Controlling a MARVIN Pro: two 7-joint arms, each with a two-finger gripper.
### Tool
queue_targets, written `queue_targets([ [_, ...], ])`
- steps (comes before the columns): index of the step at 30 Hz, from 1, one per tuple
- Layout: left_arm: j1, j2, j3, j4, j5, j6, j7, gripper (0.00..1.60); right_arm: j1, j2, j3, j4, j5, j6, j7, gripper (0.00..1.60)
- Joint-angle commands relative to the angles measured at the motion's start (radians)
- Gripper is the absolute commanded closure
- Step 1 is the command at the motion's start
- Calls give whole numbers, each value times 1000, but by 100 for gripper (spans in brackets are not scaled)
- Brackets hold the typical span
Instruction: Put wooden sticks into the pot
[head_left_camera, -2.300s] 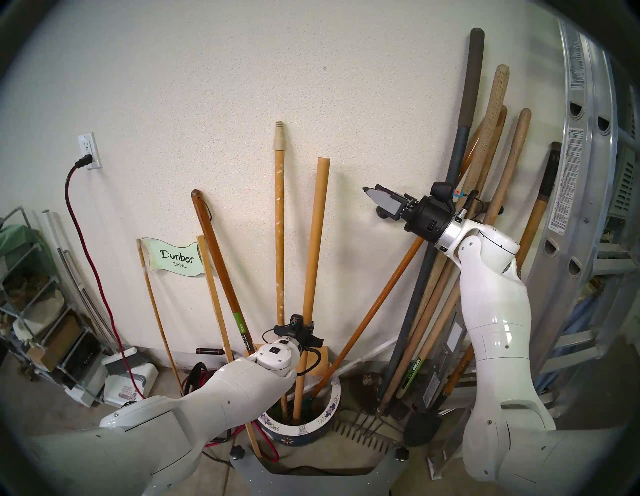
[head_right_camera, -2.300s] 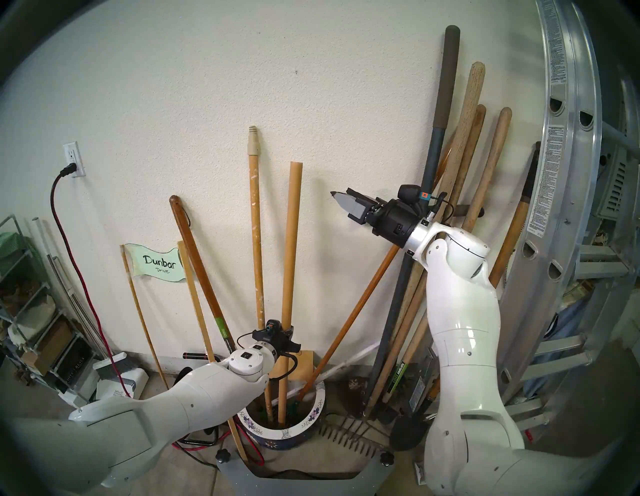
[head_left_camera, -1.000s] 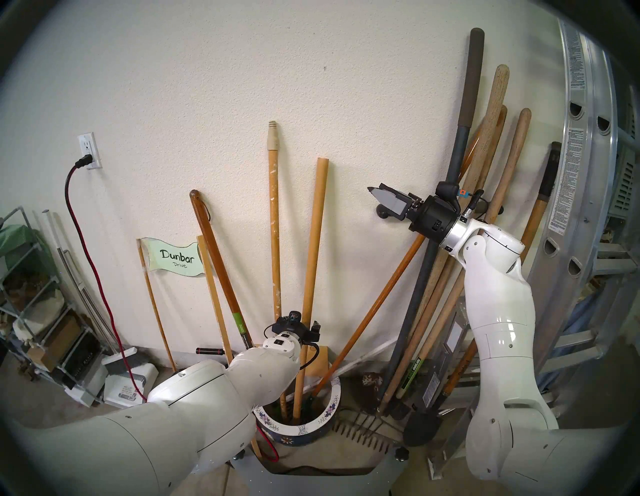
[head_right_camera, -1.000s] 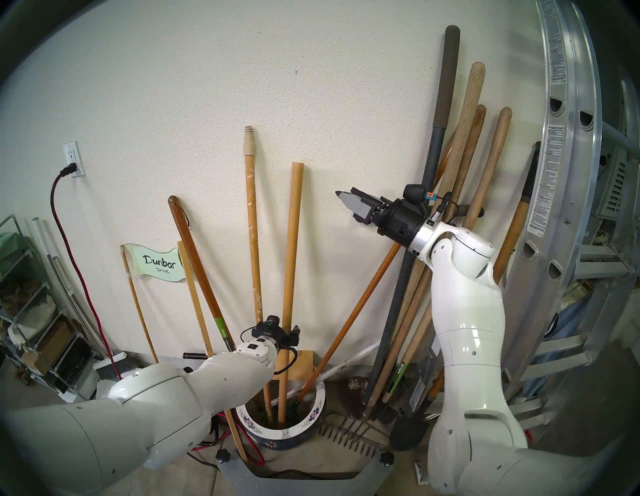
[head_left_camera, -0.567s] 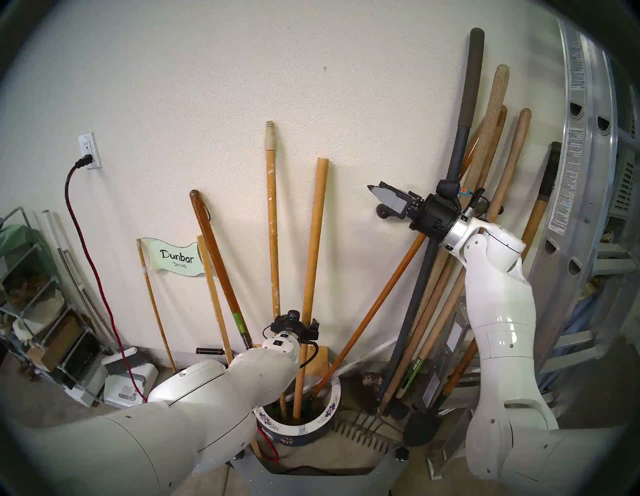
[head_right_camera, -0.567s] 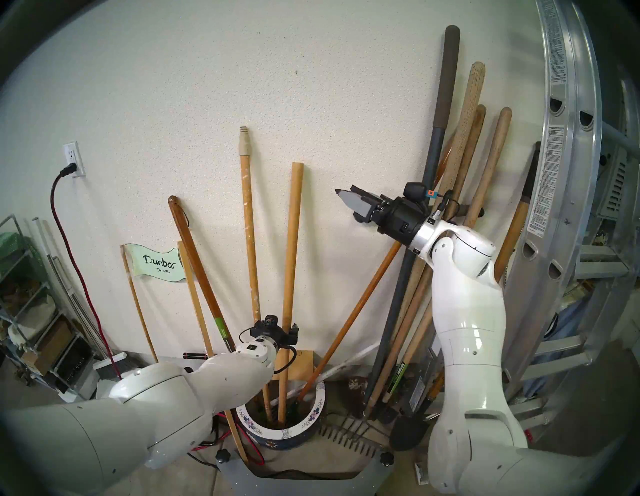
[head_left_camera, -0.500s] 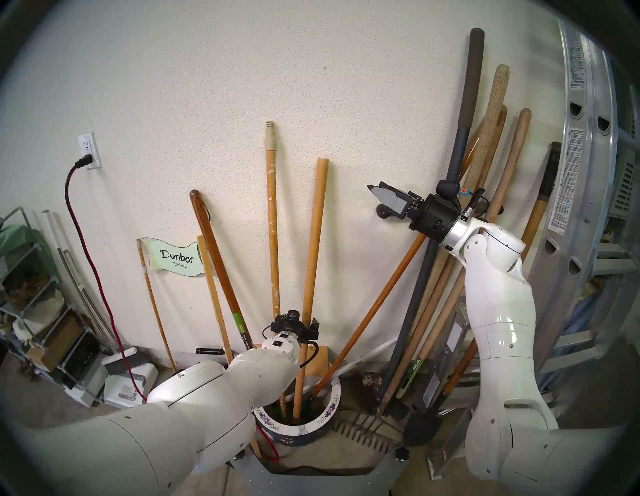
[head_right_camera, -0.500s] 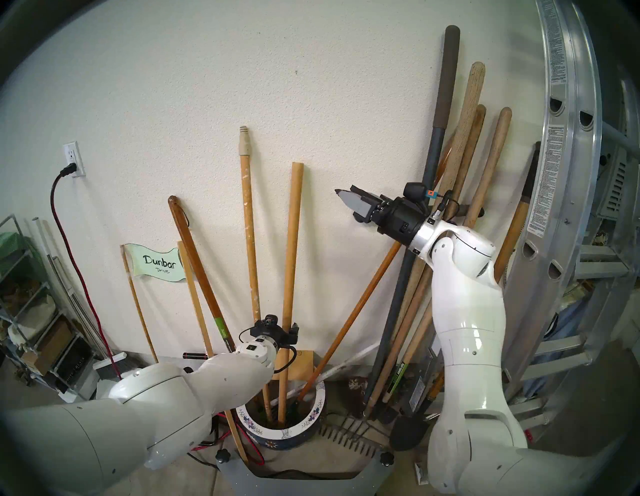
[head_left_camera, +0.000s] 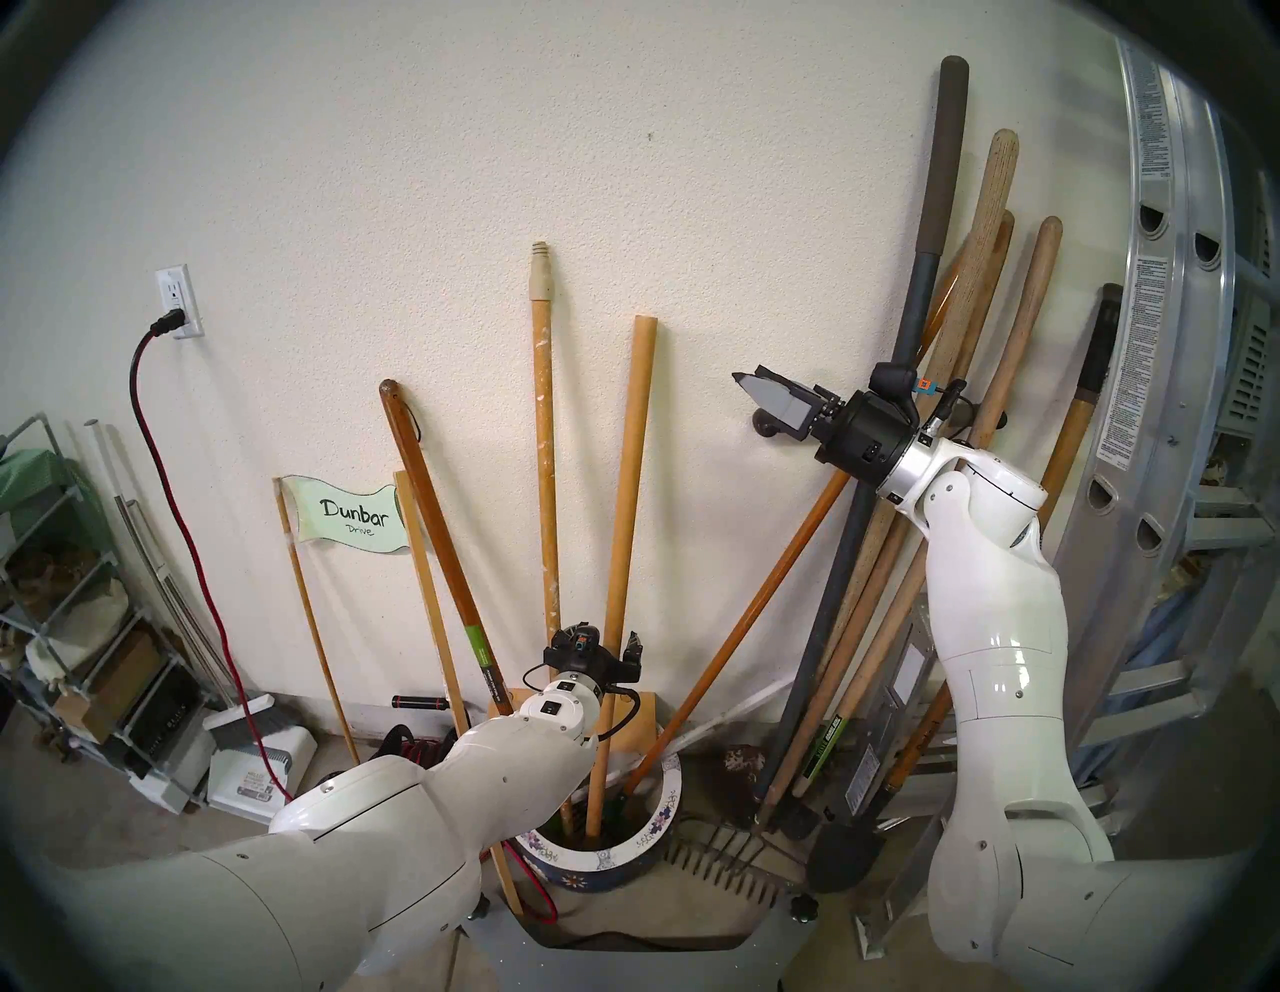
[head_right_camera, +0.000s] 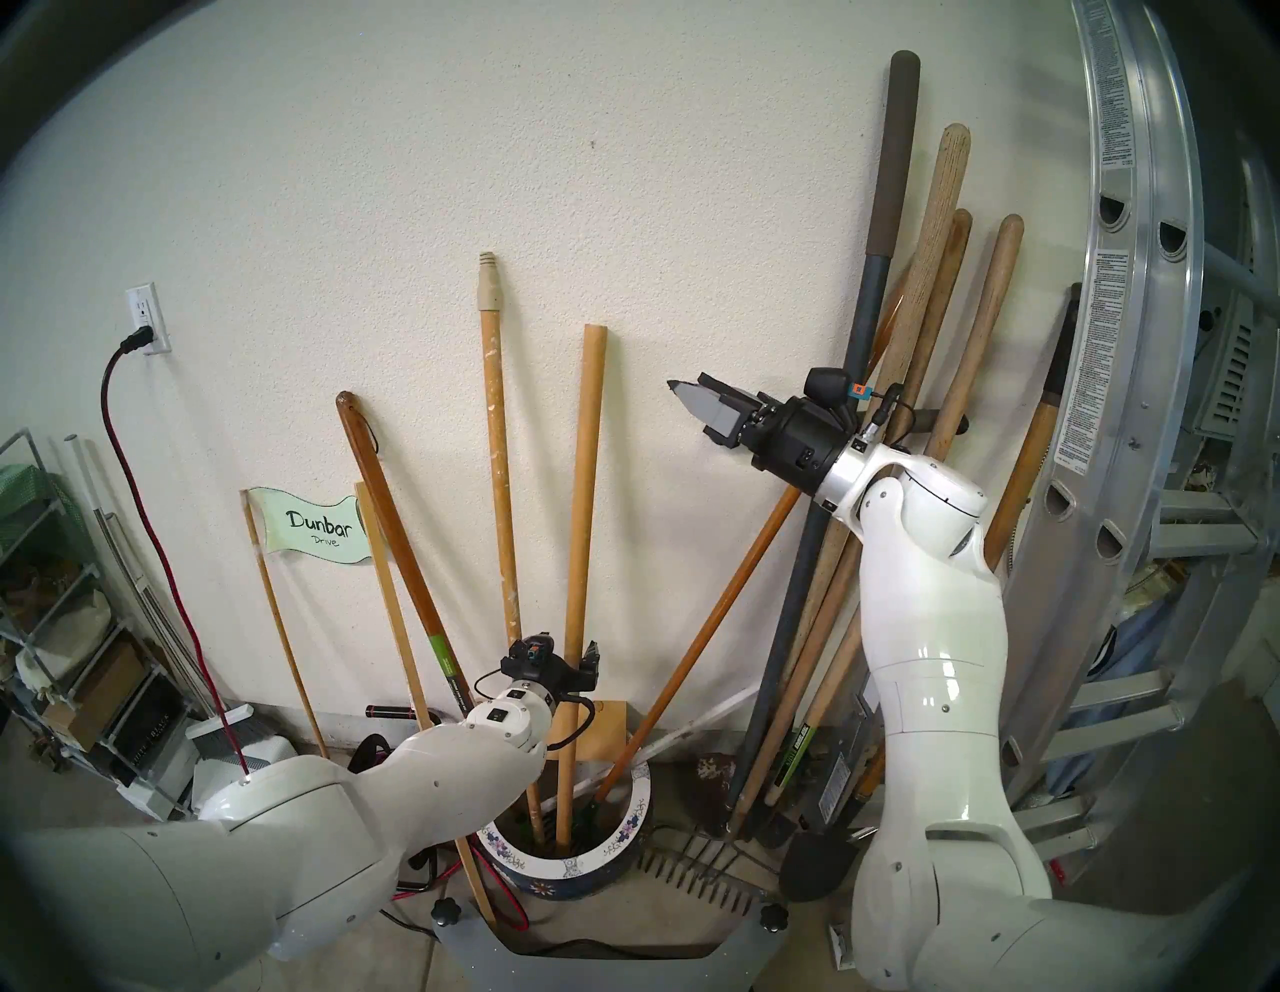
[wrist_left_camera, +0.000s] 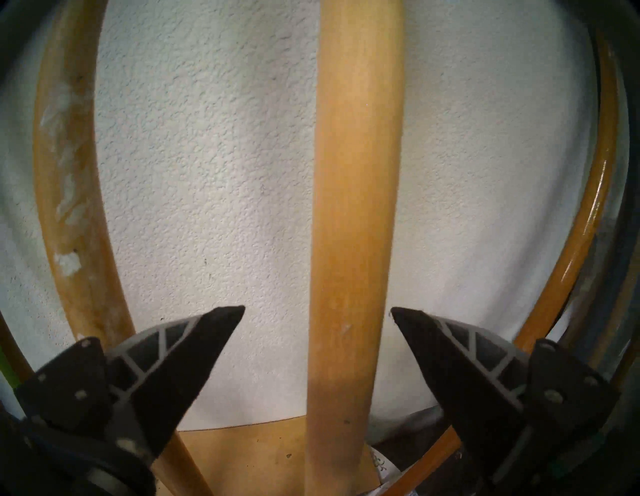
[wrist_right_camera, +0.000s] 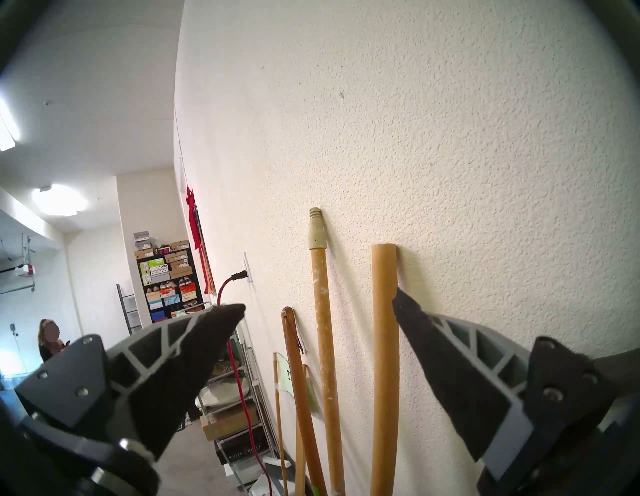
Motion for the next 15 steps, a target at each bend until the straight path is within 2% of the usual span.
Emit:
queue_targets([
  [1, 53, 65, 18, -120, 26, -38, 17, 0, 3, -5, -1, 5, 1, -2, -2, 0],
  [7, 96, 126, 22, -216, 42, -55, 56, 0, 5, -7, -2, 7, 1, -2, -1, 0],
  [15, 151, 178, 50, -350, 73, -100, 53, 0, 12, -11, -7, 11, 0, -2, -1, 0],
])
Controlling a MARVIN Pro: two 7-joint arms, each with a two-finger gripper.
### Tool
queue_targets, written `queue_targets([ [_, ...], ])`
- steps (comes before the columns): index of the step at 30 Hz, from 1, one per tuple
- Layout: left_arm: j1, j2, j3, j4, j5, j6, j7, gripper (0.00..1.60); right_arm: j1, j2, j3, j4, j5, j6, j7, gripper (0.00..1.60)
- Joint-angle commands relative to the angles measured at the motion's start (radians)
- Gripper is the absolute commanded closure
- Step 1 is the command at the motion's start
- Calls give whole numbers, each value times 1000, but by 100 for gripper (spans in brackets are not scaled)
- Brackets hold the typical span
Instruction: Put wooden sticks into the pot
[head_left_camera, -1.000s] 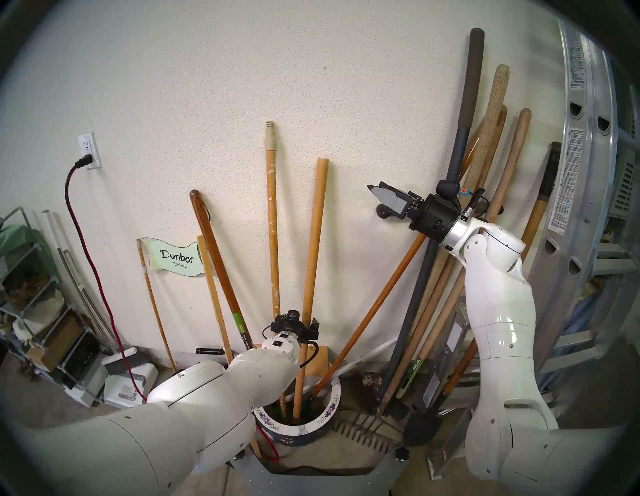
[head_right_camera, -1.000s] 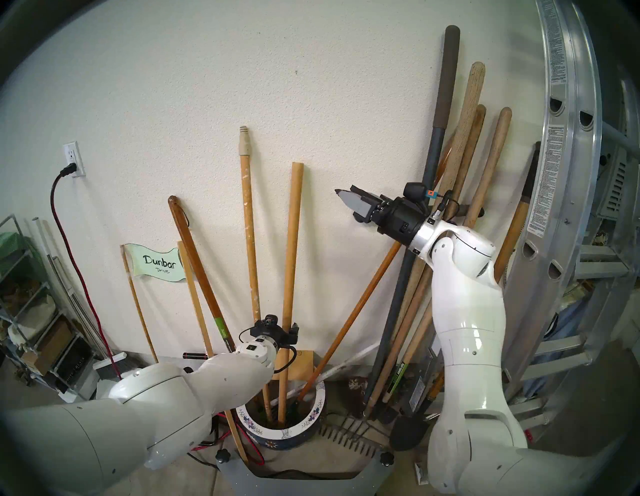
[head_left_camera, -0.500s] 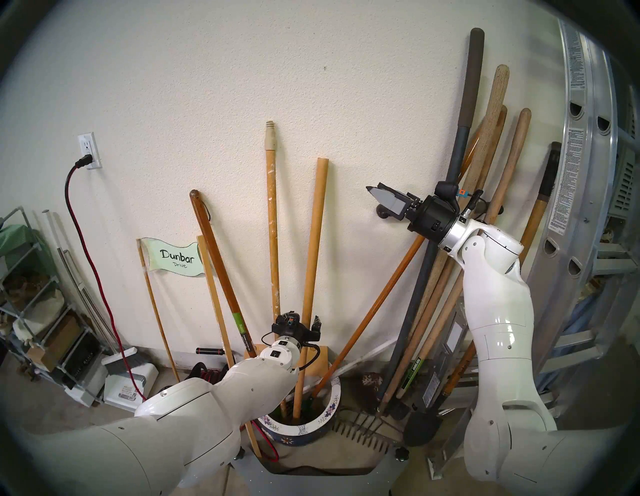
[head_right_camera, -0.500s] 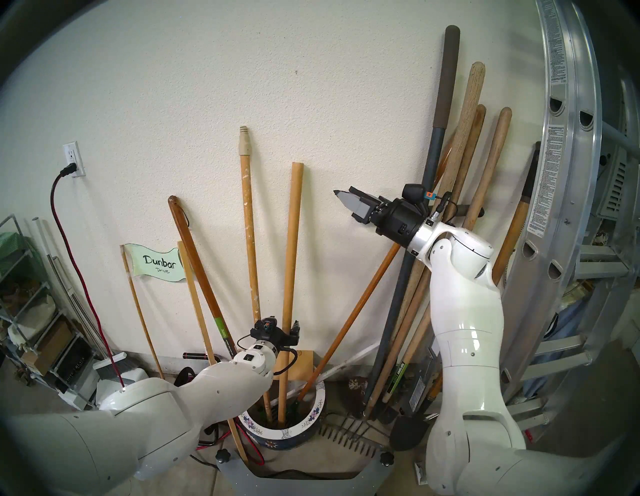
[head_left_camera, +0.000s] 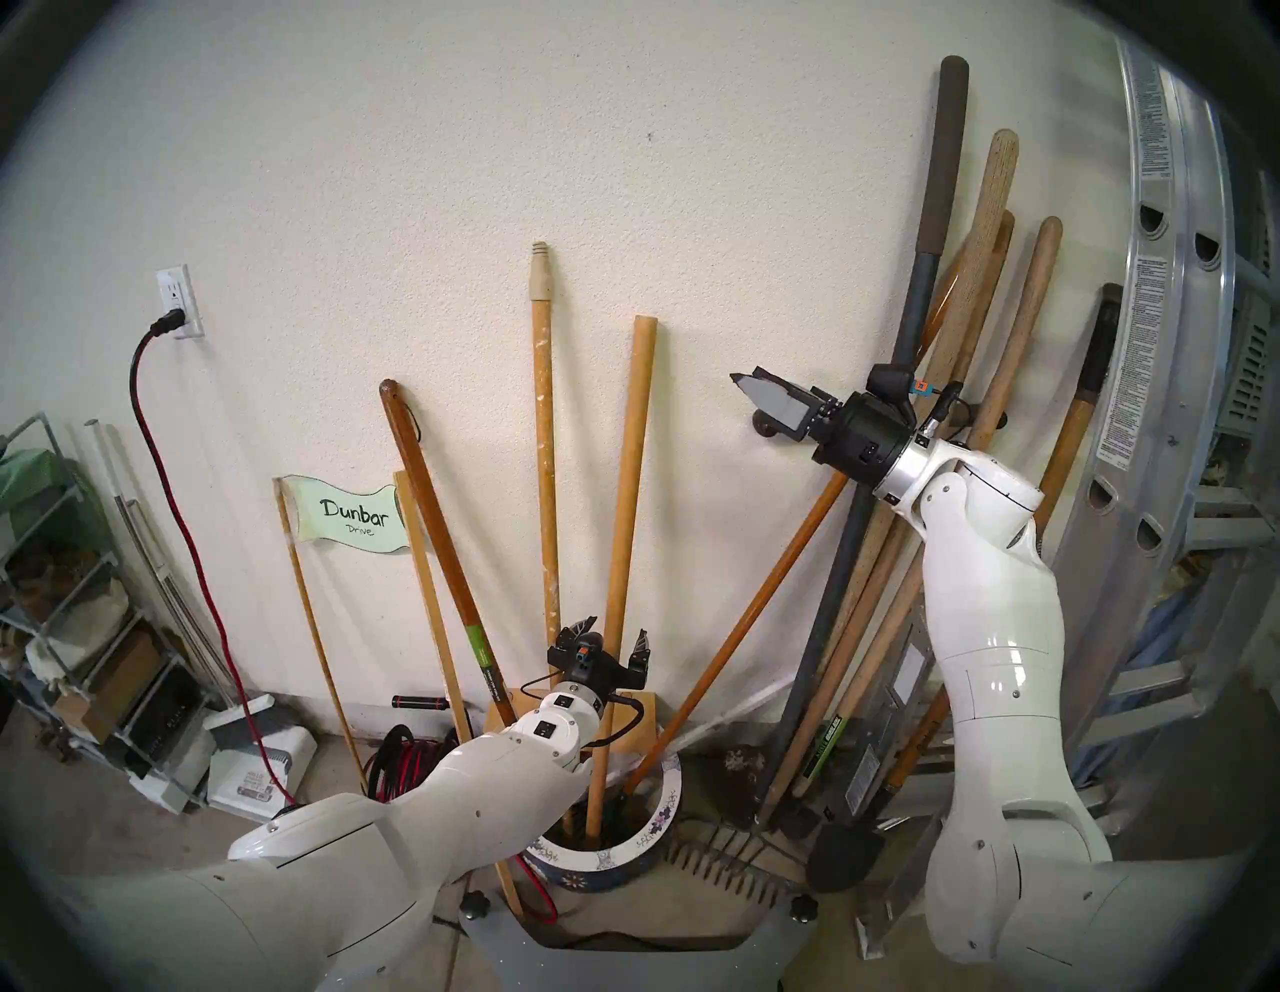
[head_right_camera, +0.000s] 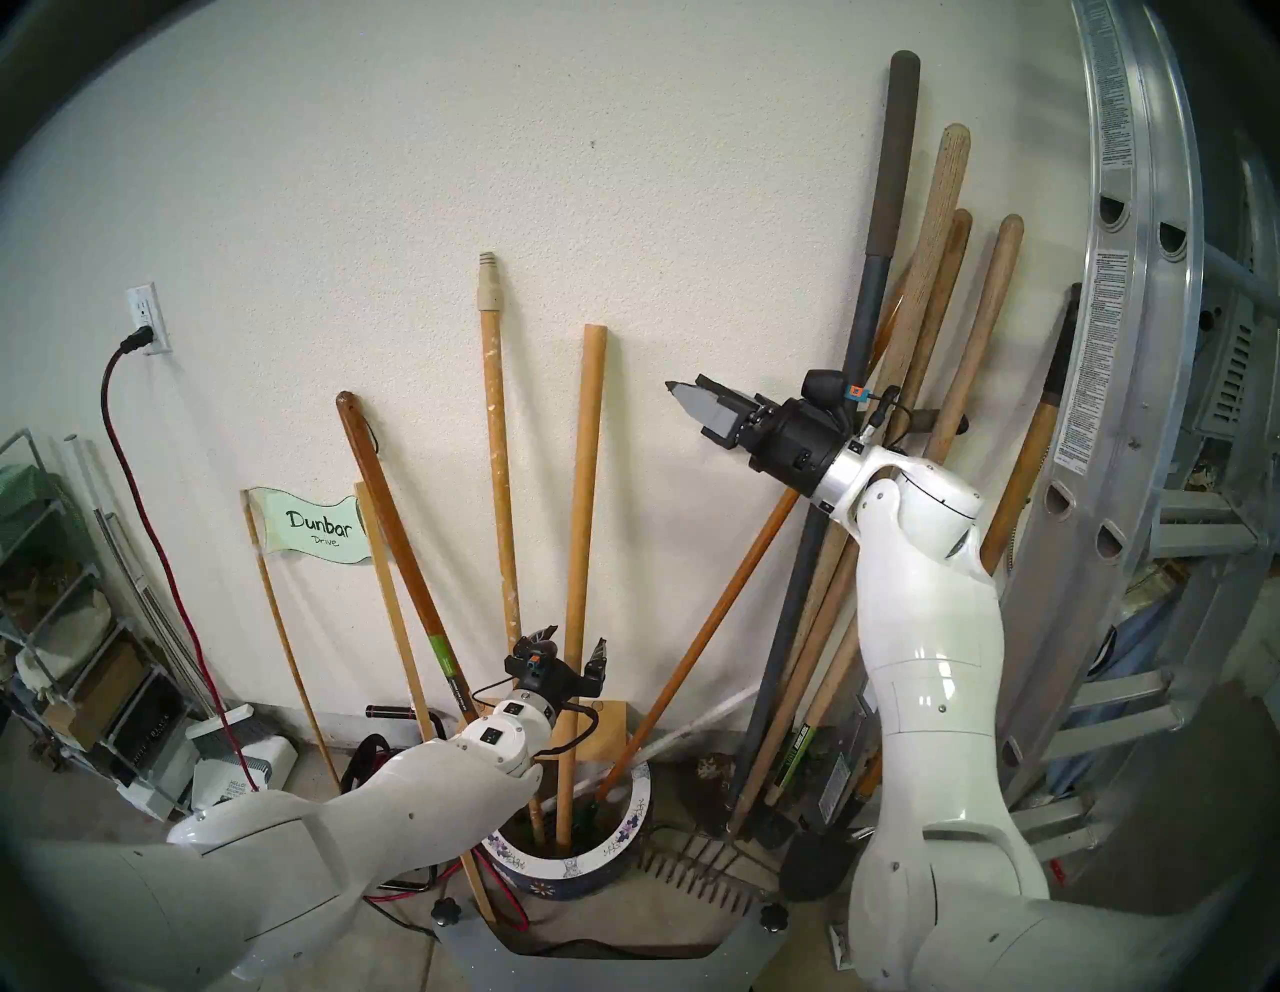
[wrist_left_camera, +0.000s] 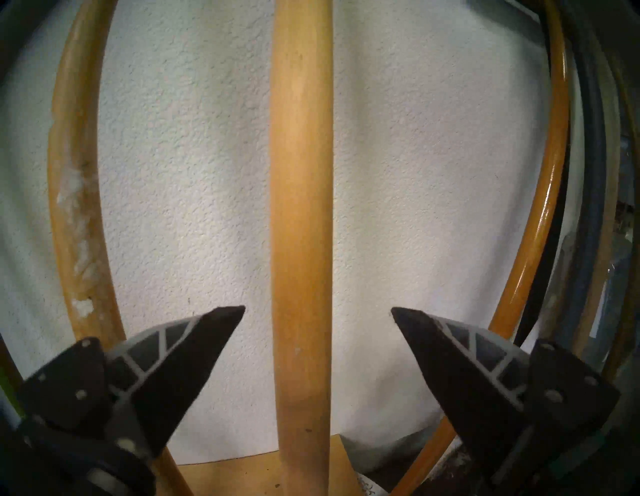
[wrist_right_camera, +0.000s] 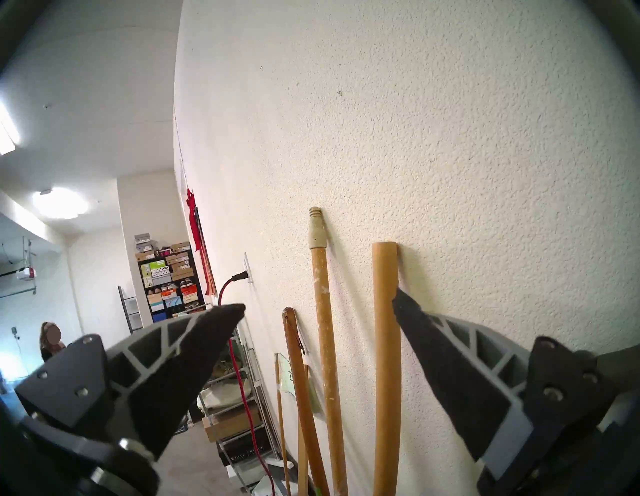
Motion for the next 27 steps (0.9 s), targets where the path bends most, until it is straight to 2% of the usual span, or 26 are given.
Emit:
queue_targets([
  [1, 60, 66, 12, -120, 17, -44, -4, 0, 9, -5, -7, 2, -1, -2, -1, 0],
  [13, 121, 179, 24, -321, 61, -117, 25, 0, 12, -13, -19, 18, -3, -1, -3, 0],
  [21, 165, 258, 18, -441, 88, -156, 51, 0, 11, -14, -24, 33, -6, -2, -4, 0],
  [27, 201, 329, 0, -567, 111, -195, 76, 0, -1, -3, -19, 49, -14, -4, -6, 0],
])
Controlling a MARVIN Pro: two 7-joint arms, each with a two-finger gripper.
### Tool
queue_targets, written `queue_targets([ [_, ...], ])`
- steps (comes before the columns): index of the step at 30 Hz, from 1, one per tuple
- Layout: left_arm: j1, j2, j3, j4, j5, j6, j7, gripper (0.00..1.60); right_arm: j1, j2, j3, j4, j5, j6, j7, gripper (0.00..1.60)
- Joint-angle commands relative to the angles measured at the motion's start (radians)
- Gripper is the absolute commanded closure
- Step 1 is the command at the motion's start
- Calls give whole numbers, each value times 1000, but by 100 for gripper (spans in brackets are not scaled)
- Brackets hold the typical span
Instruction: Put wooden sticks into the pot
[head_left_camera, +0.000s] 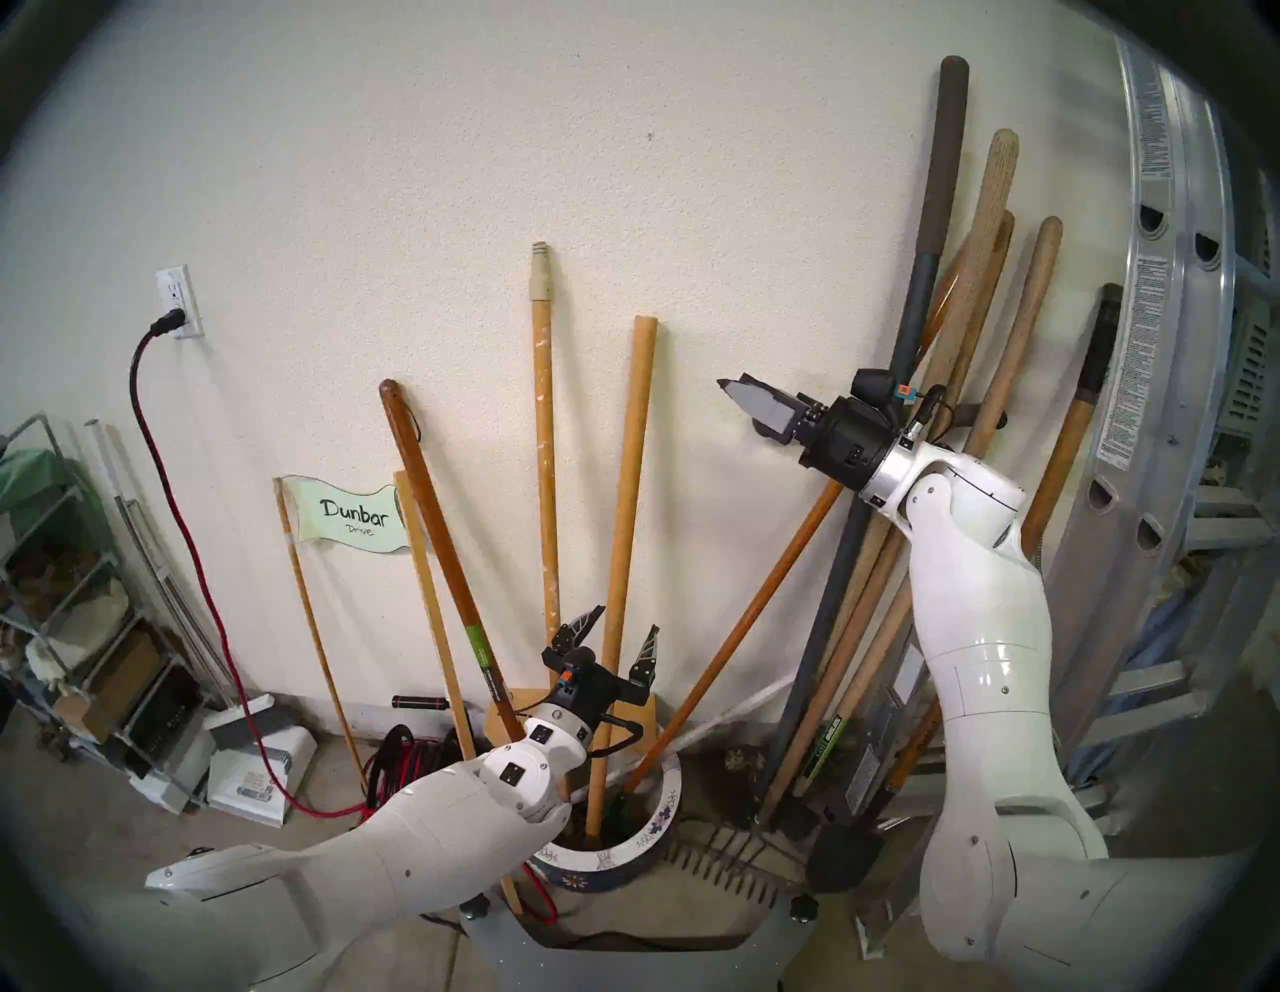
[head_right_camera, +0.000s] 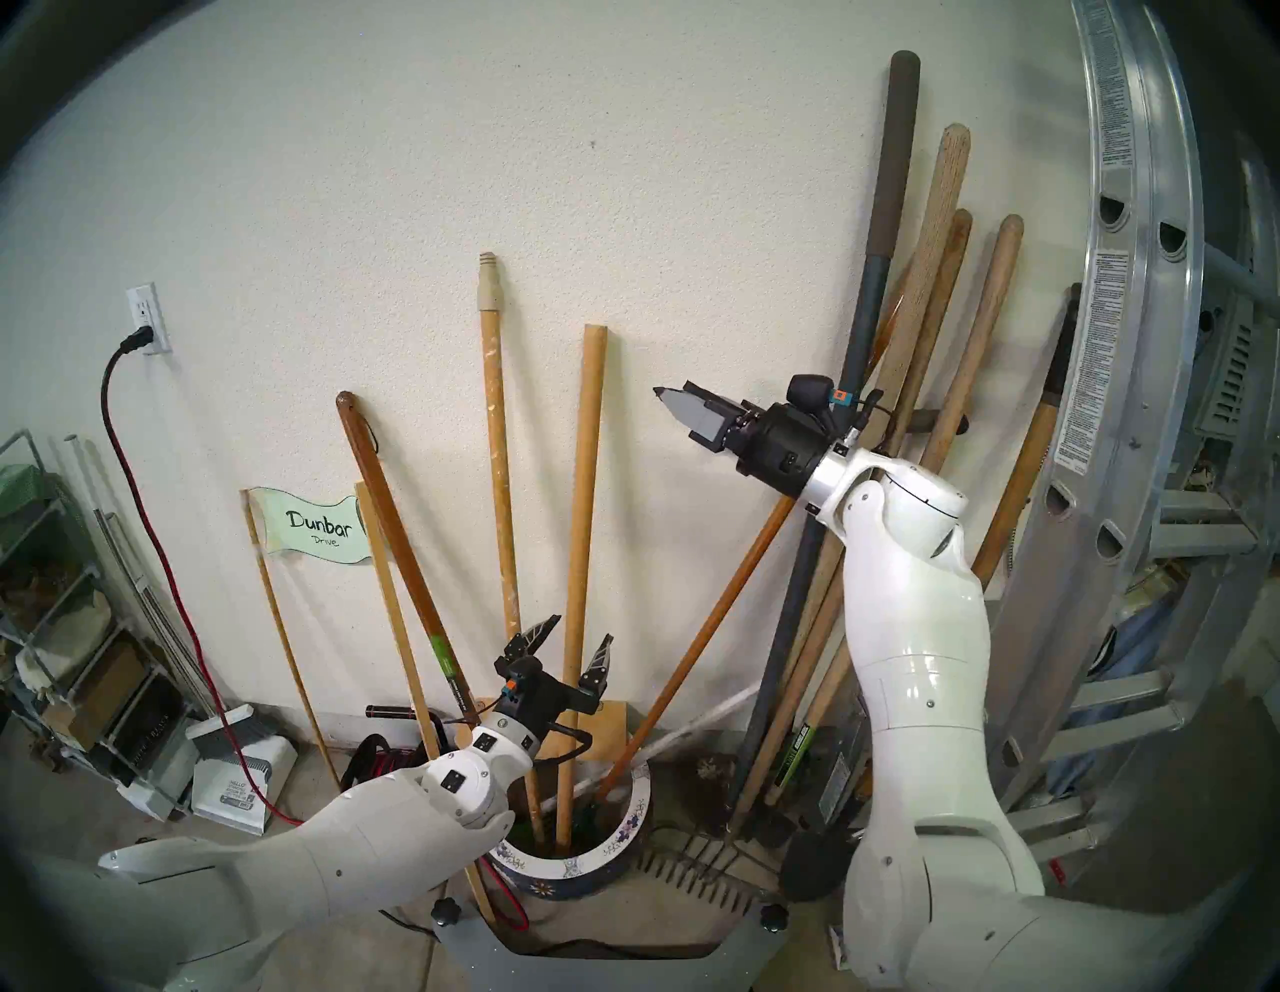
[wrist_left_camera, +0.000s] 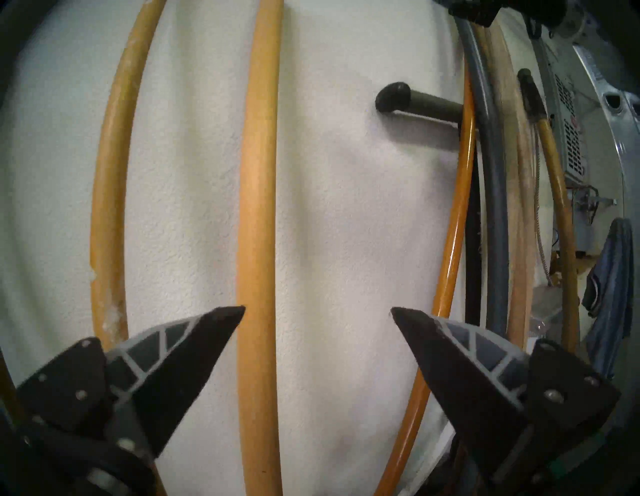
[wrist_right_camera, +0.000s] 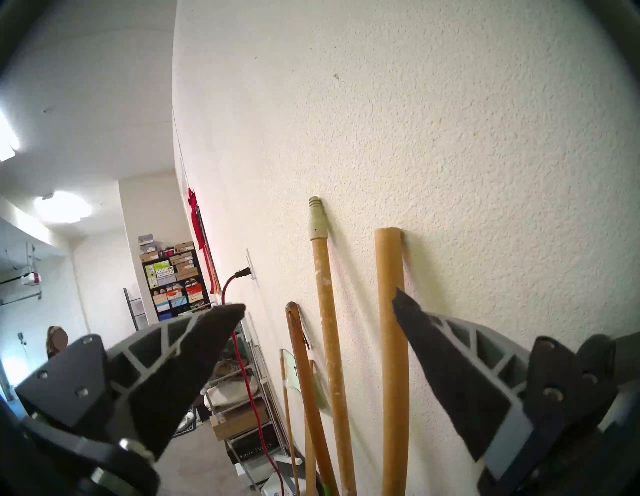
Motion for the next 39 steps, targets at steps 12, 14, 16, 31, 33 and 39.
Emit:
queue_targets([
  [12, 116, 197, -41, -302, 58, -91, 61, 0, -60, 34, 5, 5, -47, -16, -3, 0],
  [14, 134, 219, -42, -338, 65, -94, 68, 0, -73, 38, 7, 5, -54, -18, -4, 0],
  [16, 154, 244, -42, -379, 71, -96, 76, 0, -86, 44, 7, 2, -62, -21, -3, 0],
  [31, 313, 424, -42, -600, 107, -77, 156, 0, -165, 71, 17, -9, -115, -44, -6, 0],
  [33, 339, 451, -40, -625, 112, -67, 167, 0, -174, 72, 16, -9, -123, -49, -7, 0],
  [39, 408, 524, -49, -715, 124, -25, 219, 0, -203, 72, 9, -7, -152, -67, -19, 0],
])
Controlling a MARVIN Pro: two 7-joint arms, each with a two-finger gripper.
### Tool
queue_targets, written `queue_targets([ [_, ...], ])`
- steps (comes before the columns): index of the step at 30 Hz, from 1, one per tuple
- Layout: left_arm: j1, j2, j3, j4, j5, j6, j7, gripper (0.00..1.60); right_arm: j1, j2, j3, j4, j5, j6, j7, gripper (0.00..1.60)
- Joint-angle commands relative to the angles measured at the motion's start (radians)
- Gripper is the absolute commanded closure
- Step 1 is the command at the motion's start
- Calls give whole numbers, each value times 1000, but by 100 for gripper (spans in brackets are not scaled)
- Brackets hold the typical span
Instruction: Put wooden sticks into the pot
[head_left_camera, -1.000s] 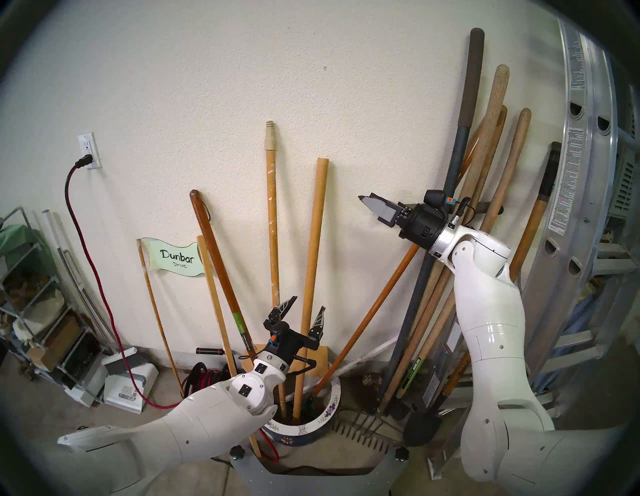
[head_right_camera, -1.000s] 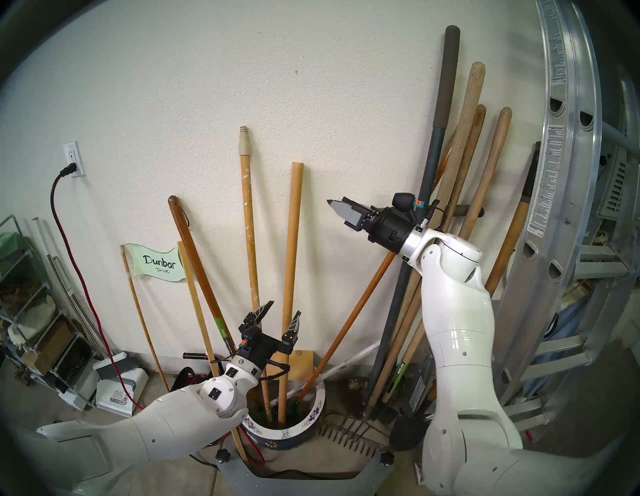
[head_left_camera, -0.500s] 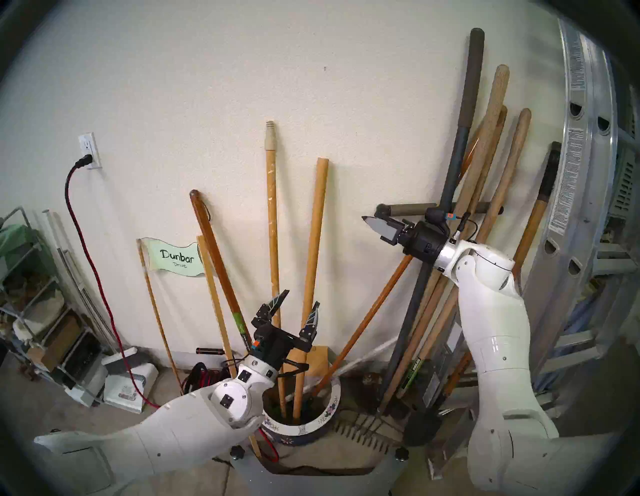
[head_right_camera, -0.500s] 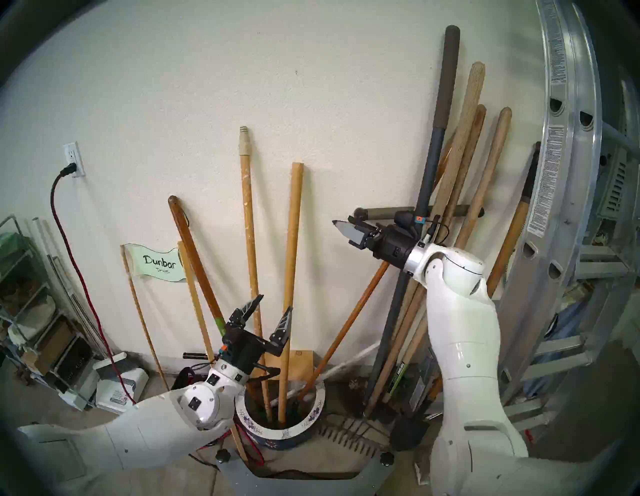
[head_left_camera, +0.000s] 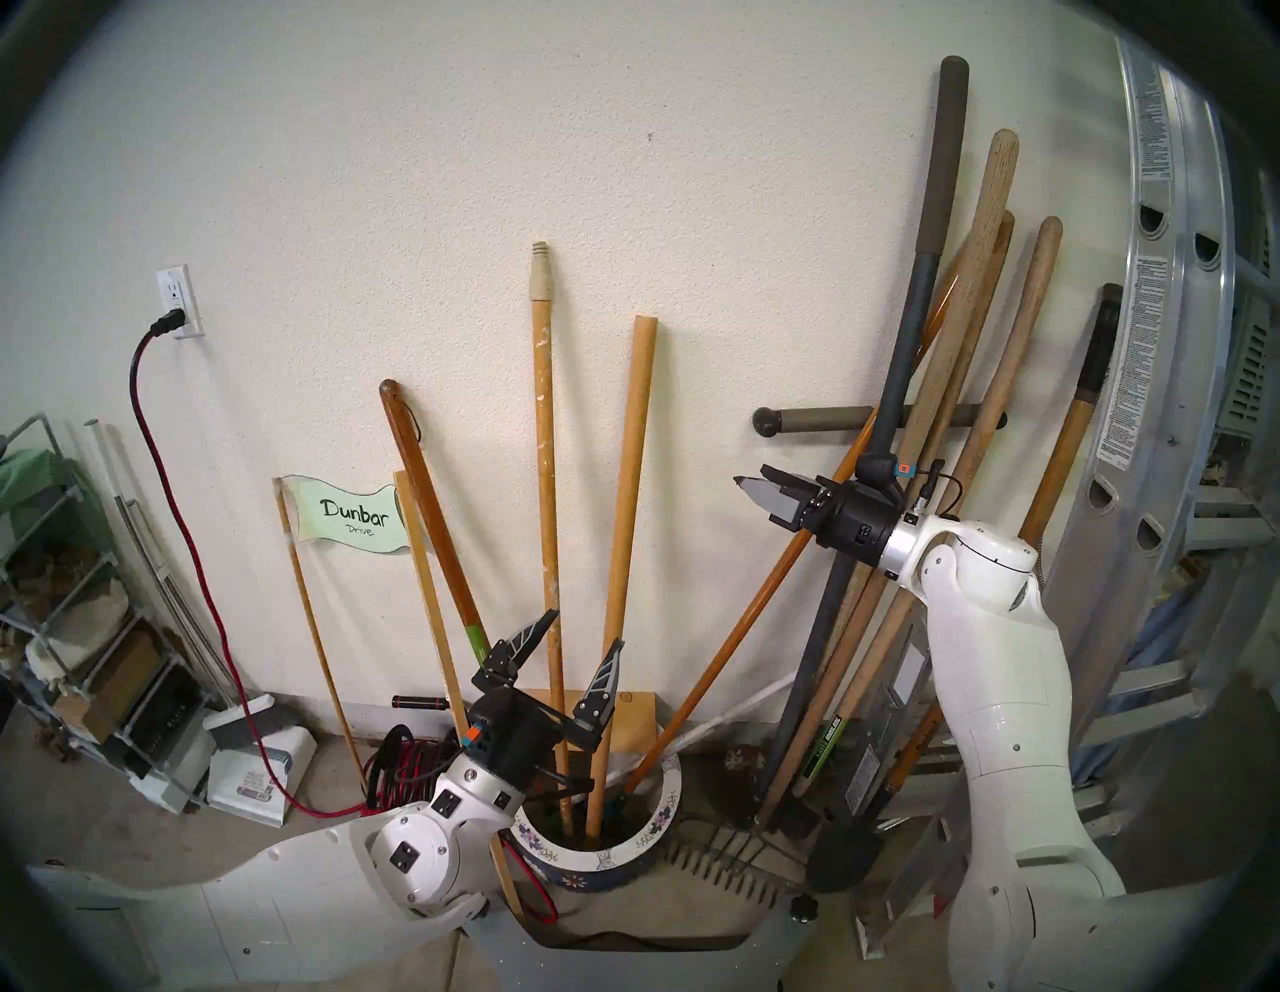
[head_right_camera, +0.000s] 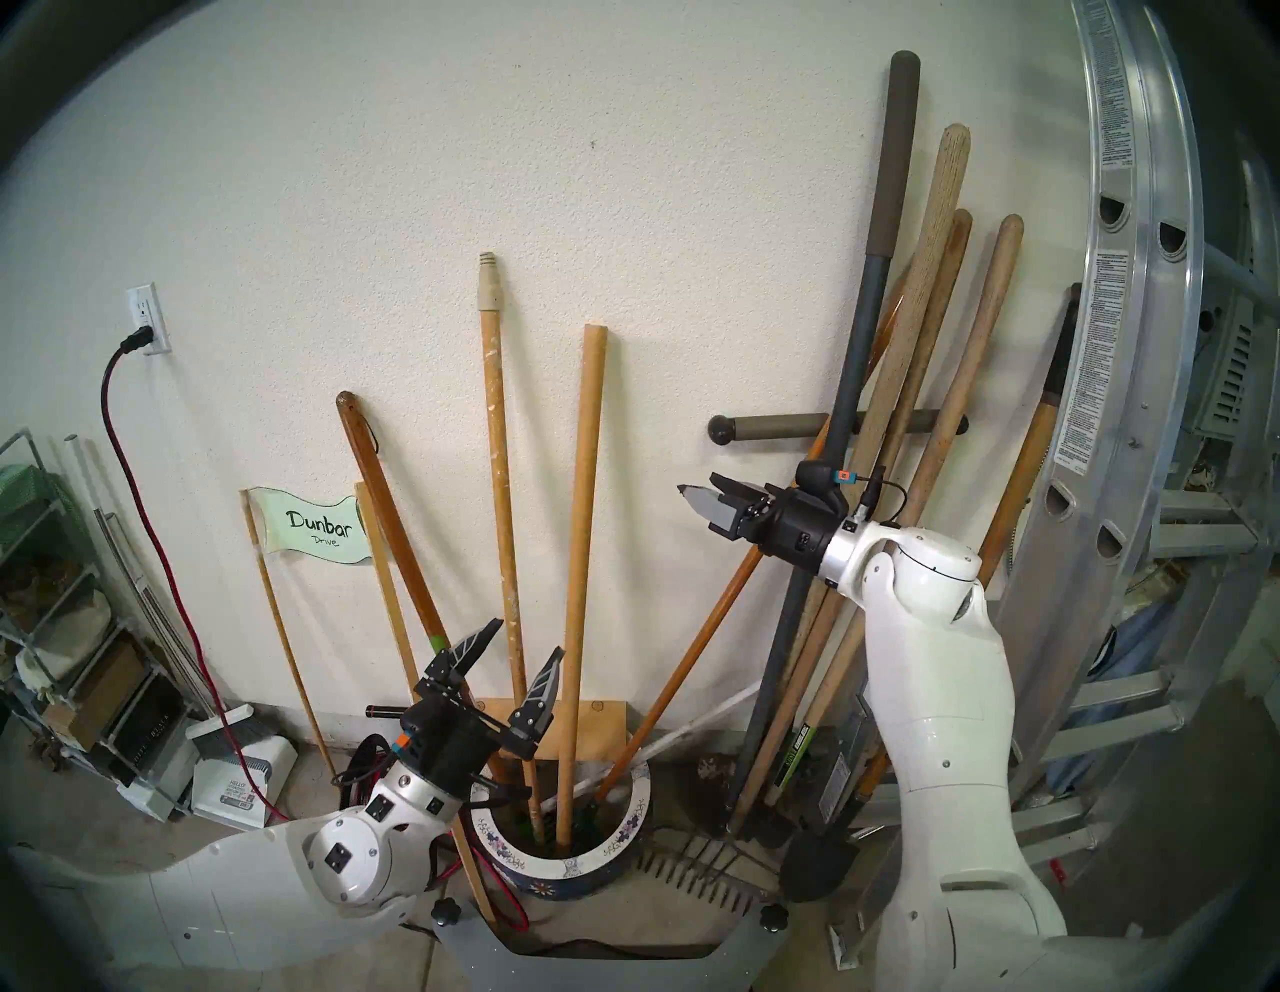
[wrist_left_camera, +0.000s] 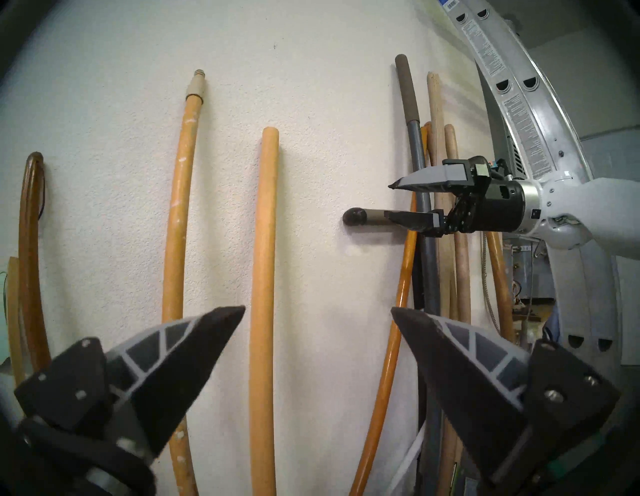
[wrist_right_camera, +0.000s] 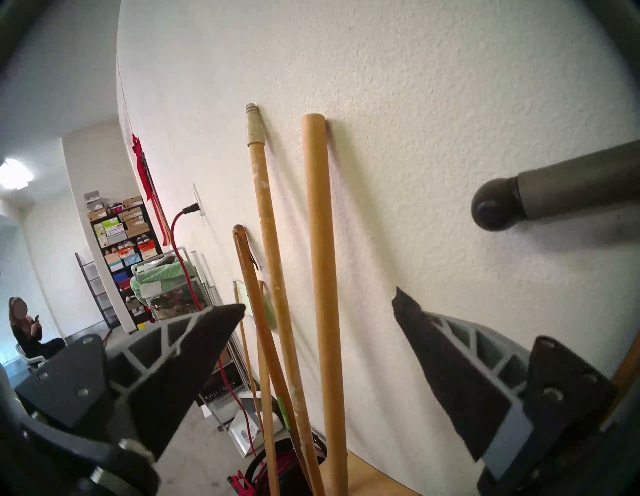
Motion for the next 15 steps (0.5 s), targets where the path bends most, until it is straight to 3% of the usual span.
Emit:
queue_targets([
  [1, 108, 117, -10, -110, 6, 48, 57, 0, -42, -2, -11, -2, -23, -23, -13, 0],
  [15, 276, 283, -56, -326, 57, 191, 259, 0, -78, -14, -34, -3, -80, -81, -57, 0],
])
